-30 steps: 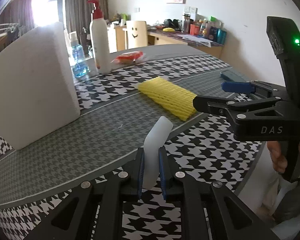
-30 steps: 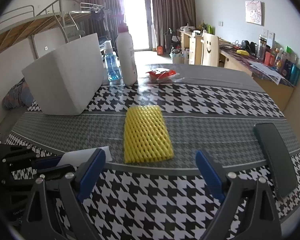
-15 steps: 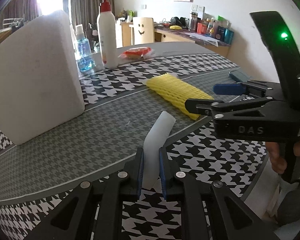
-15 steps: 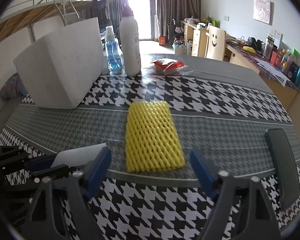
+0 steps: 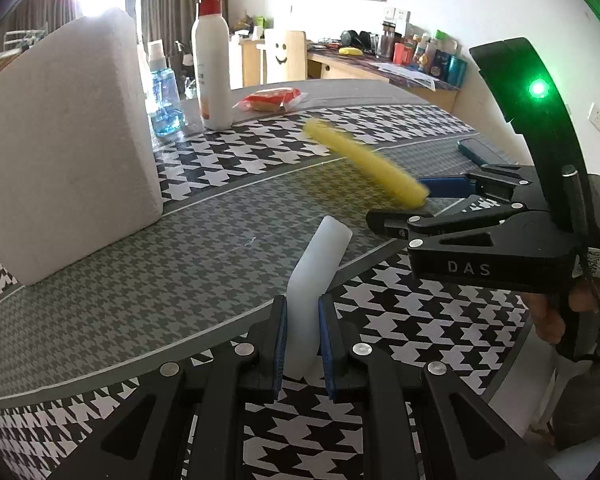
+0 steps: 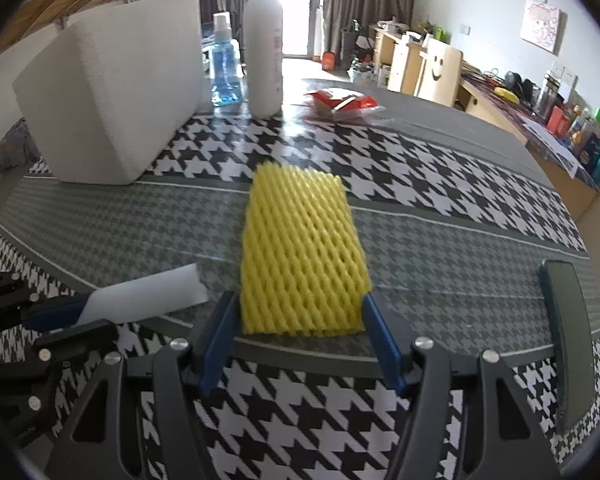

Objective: Organize soft objects
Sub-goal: 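Reach the right gripper toward the yellow foam net sleeve, then close the right gripper on the yellow net sleeve and lift it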

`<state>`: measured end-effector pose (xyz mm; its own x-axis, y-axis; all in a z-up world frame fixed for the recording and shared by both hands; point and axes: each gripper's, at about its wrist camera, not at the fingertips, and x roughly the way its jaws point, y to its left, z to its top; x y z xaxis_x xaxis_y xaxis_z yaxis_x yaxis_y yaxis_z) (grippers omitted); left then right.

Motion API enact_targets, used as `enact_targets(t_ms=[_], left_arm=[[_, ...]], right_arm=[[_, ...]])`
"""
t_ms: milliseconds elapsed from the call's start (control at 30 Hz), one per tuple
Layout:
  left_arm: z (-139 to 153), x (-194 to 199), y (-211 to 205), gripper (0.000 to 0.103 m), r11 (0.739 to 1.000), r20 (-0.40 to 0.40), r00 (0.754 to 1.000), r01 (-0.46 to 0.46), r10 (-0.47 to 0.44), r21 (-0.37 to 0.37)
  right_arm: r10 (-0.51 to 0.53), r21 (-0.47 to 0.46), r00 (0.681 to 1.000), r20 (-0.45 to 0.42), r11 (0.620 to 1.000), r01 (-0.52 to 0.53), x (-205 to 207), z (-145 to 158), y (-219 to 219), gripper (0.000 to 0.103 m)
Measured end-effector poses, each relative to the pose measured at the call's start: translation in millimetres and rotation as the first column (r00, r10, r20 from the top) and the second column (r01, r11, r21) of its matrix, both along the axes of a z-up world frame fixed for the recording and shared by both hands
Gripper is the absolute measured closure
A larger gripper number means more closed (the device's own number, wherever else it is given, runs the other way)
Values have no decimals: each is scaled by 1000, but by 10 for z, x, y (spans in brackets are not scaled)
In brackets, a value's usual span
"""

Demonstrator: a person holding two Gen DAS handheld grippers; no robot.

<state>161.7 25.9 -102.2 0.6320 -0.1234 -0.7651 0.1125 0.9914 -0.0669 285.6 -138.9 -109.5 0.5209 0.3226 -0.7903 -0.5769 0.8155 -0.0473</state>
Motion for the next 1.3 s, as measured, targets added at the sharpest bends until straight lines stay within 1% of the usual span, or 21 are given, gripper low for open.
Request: enact_targets(t_ms=[100, 167, 200, 267, 300, 367, 433, 533, 733, 1000, 1300], left_arm=[[1, 1, 3, 86, 1000, 1, 1000, 0, 0, -3], [4, -3, 5, 86, 1000, 3, 1000, -3, 3, -2], [6, -1, 5, 86, 1000, 4, 1000, -4, 4, -2], [15, -6, 9, 86, 1000, 8, 1000, -5, 5, -2], [22, -10, 11, 86, 1000, 10, 1000, -7, 7, -3], [37, -23, 6, 86, 1000, 17, 1000, -4, 4, -1], [52, -40, 4, 86, 1000, 22, 1000, -6, 6, -1], [76, -61, 12, 86, 1000, 30, 999, -12, 12, -2], [140, -117, 12, 86, 1000, 51, 999, -15, 15, -3], [235, -212, 10, 86, 1000, 78, 997, -20, 21, -7], [406, -314, 37, 86, 1000, 124, 992, -26, 26, -1]], right_arm=[[-15, -9, 1000, 4, 1000, 15, 20, -14, -8, 37], [-27, -10, 1000, 12, 1000, 27, 36, -8, -27, 48], [-37, -9, 999, 16, 999, 37, 58, -2, -46, 51], [-42, 0, 999, 15, 999, 42, 89, 12, -85, 61], [-49, 5, 999, 15, 999, 49, 102, 19, -108, 65], [-54, 18, 998, 17, 998, 54, 119, 36, -148, 78], [-59, 37, 998, 17, 998, 58, 115, 60, -183, 86], [-62, 53, 997, 37, 997, 60, 103, 109, -215, 89], [-65, 119, 996, 64, 991, 57, 2, 267, -303, 90], [-80, 178, 993, 90, 982, 62, -139, 397, -416, 91], [-75, 217, 989, 130, 975, 45, -344, 566, -455, 91]])
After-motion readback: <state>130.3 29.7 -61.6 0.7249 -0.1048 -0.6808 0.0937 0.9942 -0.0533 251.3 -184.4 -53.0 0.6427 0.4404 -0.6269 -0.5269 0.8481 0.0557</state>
